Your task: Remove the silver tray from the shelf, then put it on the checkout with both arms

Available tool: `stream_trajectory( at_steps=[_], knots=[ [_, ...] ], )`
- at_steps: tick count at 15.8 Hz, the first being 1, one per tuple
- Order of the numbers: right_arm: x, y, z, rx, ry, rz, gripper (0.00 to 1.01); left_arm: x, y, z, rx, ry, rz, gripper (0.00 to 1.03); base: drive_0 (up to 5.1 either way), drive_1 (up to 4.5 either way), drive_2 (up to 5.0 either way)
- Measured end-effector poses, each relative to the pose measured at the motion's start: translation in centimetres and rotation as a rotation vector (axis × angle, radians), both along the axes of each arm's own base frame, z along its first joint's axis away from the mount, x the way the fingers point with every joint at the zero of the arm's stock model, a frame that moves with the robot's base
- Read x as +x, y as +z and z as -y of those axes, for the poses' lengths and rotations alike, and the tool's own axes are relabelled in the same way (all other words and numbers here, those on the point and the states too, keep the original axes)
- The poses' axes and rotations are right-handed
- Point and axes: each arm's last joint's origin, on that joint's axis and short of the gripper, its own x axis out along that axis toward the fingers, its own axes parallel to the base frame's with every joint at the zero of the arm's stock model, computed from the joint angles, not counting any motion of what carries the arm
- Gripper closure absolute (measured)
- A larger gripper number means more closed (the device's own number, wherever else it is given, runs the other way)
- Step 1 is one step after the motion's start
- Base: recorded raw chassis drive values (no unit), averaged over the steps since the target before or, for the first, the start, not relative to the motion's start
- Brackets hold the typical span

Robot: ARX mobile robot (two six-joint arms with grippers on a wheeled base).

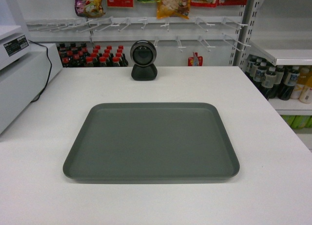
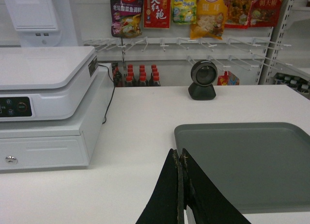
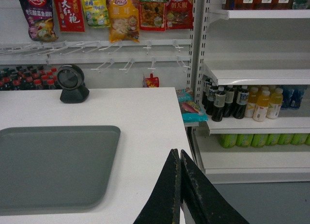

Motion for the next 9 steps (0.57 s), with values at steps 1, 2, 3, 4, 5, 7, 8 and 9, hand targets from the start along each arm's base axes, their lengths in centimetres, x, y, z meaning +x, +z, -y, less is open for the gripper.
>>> stream_trajectory(
  at_steps=[1, 2, 3, 4, 5, 7, 8, 9],
  knots=[
    [-0.2, 0.0, 0.0, 0.0, 0.0, 0.001, 0.98, -0.2, 0.0, 0.0, 0.0, 0.0, -0.002, 1.02, 0.0, 0.0, 0.0],
    [-0.3, 0.0, 0.0, 0.0, 0.0, 0.0, 0.98, -0.2, 0.0, 0.0, 0.0, 0.0, -0.002, 1.02, 0.0, 0.0, 0.0],
    [-1.2, -0.7, 0.0, 0.0, 0.001, -0.047, 0.98, -1.2, -0.7, 0.0, 0.0, 0.001, -0.051, 1.02, 0.0, 0.0, 0.0],
    [-1.4, -0.4, 0.0, 0.0, 0.001, -0.011, 0.98, -1.4, -0.4, 0.0, 0.0, 0.0, -0.011, 1.02, 0.0, 0.0, 0.0],
    [-1.4, -0.4, 0.0, 0.0, 0.001, -0.01, 0.98, -1.4, -0.4, 0.0, 0.0, 0.0, -0.015, 1.02, 0.0, 0.0, 0.0],
    [-1.4, -0.4, 0.0, 0.0, 0.001, -0.01, 0.98, -1.4, -0.4, 0.0, 0.0, 0.0, -0.014, 1.02, 0.0, 0.0, 0.0],
    [-1.4, -0.4, 0.0, 0.0, 0.001, -0.01, 0.98, -1.4, -0.4, 0.0, 0.0, 0.0, -0.015, 1.02, 0.0, 0.0, 0.0],
    [-1.4, -0.4, 0.0, 0.0, 0.001, -0.01, 0.98, -1.4, -0.4, 0.0, 0.0, 0.0, -0.015, 1.02, 0.0, 0.0, 0.0]
  ],
)
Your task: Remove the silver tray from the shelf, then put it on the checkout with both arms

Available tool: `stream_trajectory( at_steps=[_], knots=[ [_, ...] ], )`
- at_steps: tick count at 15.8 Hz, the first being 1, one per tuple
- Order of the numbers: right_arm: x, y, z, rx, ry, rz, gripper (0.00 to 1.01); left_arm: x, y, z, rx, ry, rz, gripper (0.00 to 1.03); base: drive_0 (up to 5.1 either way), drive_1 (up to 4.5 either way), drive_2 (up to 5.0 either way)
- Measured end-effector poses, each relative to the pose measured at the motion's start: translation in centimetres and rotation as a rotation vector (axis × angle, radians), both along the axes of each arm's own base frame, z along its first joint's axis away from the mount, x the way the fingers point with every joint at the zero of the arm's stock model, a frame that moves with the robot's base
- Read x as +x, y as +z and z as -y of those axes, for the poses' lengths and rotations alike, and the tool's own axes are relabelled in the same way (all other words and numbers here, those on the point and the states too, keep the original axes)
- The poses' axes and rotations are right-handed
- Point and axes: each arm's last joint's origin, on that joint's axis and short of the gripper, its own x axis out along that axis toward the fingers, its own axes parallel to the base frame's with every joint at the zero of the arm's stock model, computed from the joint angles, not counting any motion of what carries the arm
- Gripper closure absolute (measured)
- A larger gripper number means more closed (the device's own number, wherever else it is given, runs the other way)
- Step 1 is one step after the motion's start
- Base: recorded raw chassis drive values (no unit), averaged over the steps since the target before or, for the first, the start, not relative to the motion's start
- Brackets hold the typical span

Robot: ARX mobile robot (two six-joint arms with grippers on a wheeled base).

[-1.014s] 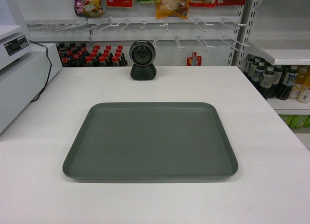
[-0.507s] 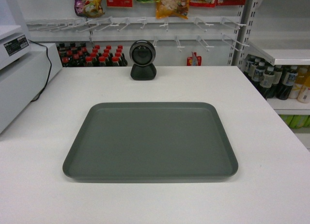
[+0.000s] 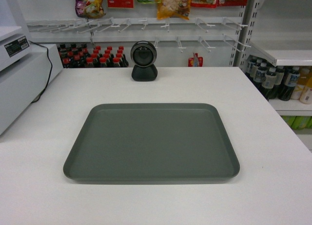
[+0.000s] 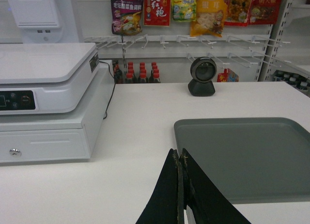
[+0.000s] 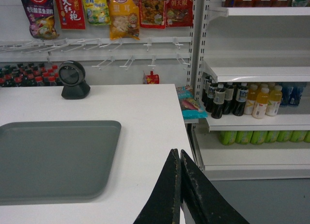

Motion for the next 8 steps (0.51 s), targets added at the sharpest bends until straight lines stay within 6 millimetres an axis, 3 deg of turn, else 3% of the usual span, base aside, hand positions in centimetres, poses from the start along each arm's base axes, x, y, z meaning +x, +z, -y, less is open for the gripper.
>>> stream_trajectory(
  at_steps=[4, 8],
  knots=[
    [0.0, 0.0, 0.0, 0.0, 0.0, 0.0, 0.98, 0.0, 0.0, 0.0, 0.0, 0.0, 0.0, 1.02, 0.0, 0.0, 0.0],
    [0.0, 0.0, 0.0, 0.0, 0.0, 0.0, 0.88, 0.0, 0.0, 0.0, 0.0, 0.0, 0.0, 0.93, 0.0, 0.0, 0.0]
  ],
)
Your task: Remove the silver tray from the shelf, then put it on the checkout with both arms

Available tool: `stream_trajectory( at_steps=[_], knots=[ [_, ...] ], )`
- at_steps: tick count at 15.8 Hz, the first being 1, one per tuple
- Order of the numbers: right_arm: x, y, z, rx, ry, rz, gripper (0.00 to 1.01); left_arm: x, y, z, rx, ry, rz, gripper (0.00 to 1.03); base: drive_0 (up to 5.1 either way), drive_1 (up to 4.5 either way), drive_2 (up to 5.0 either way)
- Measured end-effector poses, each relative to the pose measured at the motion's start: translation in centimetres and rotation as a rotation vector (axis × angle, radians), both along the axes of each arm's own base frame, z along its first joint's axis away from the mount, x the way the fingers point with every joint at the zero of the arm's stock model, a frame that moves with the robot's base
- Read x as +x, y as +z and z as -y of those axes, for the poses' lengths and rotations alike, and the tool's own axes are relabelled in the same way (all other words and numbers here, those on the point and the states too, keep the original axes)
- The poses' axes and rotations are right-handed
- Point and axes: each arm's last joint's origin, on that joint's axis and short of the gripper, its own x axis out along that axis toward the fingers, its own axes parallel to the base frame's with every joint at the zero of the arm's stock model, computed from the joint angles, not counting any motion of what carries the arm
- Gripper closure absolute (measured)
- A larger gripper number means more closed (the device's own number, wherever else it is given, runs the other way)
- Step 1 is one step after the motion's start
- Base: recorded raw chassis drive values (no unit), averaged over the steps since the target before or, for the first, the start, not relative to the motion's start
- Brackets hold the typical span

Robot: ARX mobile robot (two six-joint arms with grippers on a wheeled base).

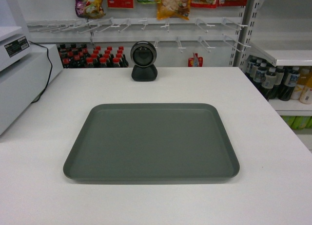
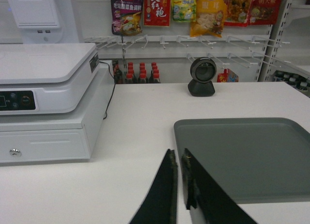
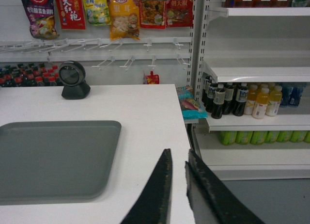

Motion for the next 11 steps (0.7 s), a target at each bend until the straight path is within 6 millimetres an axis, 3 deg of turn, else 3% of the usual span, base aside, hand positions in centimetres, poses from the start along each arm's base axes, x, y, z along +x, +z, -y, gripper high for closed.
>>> stream_trajectory(
  at_steps=[2, 4, 8, 11],
  knots=[
    [0.0, 0.0, 0.0, 0.0, 0.0, 0.0, 0.78, 0.0, 0.0, 0.0, 0.0, 0.0, 0.0, 0.84, 0.0, 0.0, 0.0],
    [0.0, 0.0, 0.0, 0.0, 0.0, 0.0, 0.53, 0.0, 0.0, 0.0, 0.0, 0.0, 0.0, 0.59, 0.0, 0.0, 0.0],
    [0.0, 0.0, 0.0, 0.0, 0.0, 0.0, 0.34, 0.0, 0.0, 0.0, 0.0, 0.0, 0.0, 0.4, 0.0, 0.0, 0.0],
    [0.0, 0.0, 0.0, 0.0, 0.0, 0.0, 0.01, 0.0, 0.0, 0.0, 0.0, 0.0, 0.0, 0.06, 0.0, 0.0, 0.0]
  ],
)
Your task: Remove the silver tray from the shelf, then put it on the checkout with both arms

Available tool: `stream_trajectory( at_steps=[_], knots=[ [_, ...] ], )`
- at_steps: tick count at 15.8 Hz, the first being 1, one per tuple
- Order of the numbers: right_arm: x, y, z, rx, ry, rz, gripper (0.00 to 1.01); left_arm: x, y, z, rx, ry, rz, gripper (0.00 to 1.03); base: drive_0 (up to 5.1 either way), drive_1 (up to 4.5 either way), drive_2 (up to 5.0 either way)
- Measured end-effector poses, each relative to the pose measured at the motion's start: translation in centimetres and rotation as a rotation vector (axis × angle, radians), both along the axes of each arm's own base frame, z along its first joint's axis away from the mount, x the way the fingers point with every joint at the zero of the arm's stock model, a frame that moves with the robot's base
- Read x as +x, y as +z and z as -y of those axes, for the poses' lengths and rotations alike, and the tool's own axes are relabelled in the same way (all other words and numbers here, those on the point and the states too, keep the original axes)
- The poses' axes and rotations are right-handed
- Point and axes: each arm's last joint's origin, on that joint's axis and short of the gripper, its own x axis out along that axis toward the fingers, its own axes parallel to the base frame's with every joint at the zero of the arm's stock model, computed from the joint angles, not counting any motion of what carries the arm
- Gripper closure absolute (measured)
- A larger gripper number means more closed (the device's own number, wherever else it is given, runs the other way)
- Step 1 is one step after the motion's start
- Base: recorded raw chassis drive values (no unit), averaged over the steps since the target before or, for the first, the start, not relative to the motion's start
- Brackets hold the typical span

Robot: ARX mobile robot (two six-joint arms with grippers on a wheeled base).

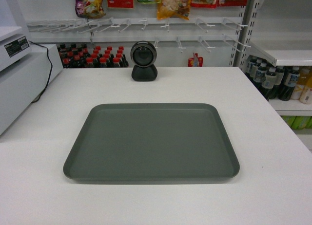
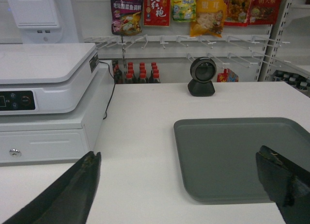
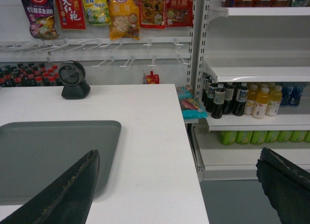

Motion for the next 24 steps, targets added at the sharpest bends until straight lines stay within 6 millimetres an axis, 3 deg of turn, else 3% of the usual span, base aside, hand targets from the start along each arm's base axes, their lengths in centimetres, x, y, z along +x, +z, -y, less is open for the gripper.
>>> stream_trajectory(
  at_steps=[24],
  knots=[
    [0.0, 0.0, 0.0, 0.0, 0.0, 0.0, 0.03, 0.0, 0.0, 0.0, 0.001, 0.0, 0.0, 0.05, 0.0, 0.0, 0.0]
  ],
)
